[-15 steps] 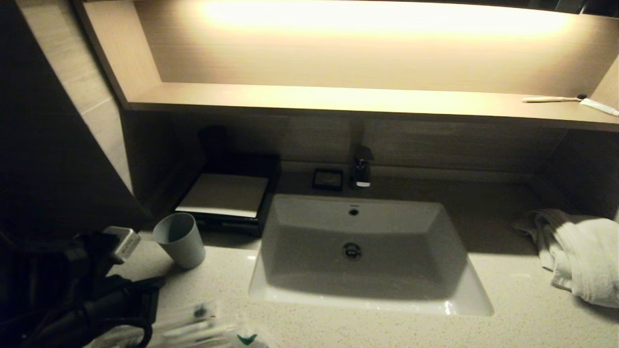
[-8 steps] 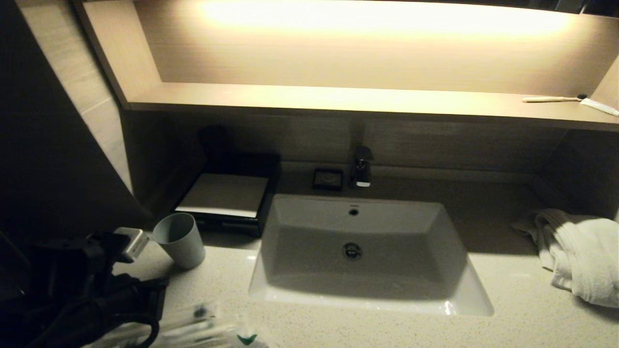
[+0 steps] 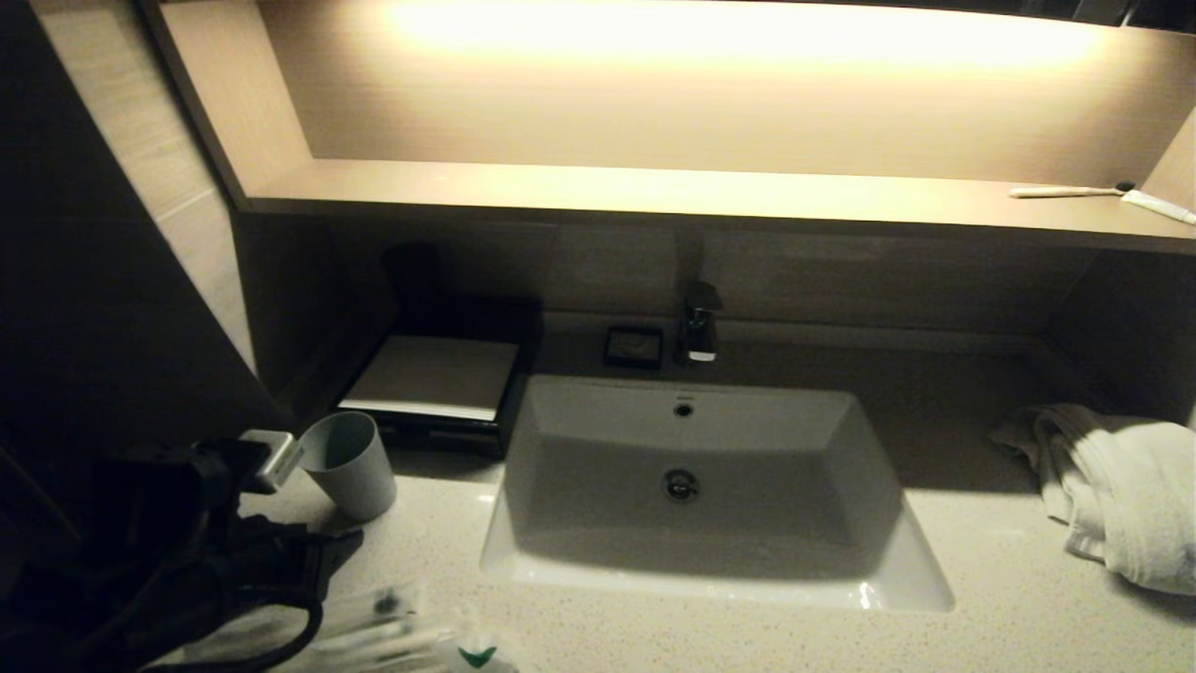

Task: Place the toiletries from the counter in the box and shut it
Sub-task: Pick up the cup

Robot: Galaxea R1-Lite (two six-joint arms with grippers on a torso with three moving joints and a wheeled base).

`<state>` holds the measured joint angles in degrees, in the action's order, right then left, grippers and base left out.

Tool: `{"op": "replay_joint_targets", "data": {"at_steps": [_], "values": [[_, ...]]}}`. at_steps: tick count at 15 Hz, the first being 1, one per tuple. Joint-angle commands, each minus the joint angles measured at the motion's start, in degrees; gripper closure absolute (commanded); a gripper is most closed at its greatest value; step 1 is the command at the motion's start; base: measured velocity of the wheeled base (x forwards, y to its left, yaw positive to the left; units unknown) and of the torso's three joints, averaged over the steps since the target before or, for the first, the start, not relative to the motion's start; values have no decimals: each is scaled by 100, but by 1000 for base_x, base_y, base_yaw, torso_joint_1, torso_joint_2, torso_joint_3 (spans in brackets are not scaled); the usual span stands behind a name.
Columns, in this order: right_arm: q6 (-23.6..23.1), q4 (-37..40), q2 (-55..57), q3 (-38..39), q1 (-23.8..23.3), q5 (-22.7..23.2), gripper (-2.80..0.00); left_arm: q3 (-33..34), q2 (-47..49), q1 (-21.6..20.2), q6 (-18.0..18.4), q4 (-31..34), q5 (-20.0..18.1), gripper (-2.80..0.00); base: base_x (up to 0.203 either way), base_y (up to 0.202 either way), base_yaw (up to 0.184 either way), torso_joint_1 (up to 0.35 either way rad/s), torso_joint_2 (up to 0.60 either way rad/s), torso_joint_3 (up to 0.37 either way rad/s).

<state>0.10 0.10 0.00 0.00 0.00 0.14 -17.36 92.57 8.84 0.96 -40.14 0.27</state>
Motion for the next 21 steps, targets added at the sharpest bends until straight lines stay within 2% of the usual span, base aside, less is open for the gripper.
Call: {"op": "replay_joint_targets", "data": {"at_steps": [1, 10, 18, 20, 21], "values": [[-1, -1, 0, 0, 0, 3, 0, -193, 161, 4, 9, -20, 7, -280, 0, 0, 0, 0, 0, 0], [-1, -1, 0, 0, 0, 3, 0, -360, 392, 10, 18, -20, 134, -280, 0, 0, 0, 0, 0, 0], [-1, -1, 0, 0, 0, 3, 0, -642, 987, 4, -36, -30, 245, -280, 0, 0, 0, 0, 0, 0], [-1, -1, 0, 0, 0, 3, 0, -666, 1151, 4, -146, -302, 249, -280, 0, 0, 0, 0, 0, 0], [-1, -1, 0, 0, 0, 3, 0, -632, 1300, 4, -150, -660, 265, -280, 0, 0, 0, 0, 0, 0]]}}
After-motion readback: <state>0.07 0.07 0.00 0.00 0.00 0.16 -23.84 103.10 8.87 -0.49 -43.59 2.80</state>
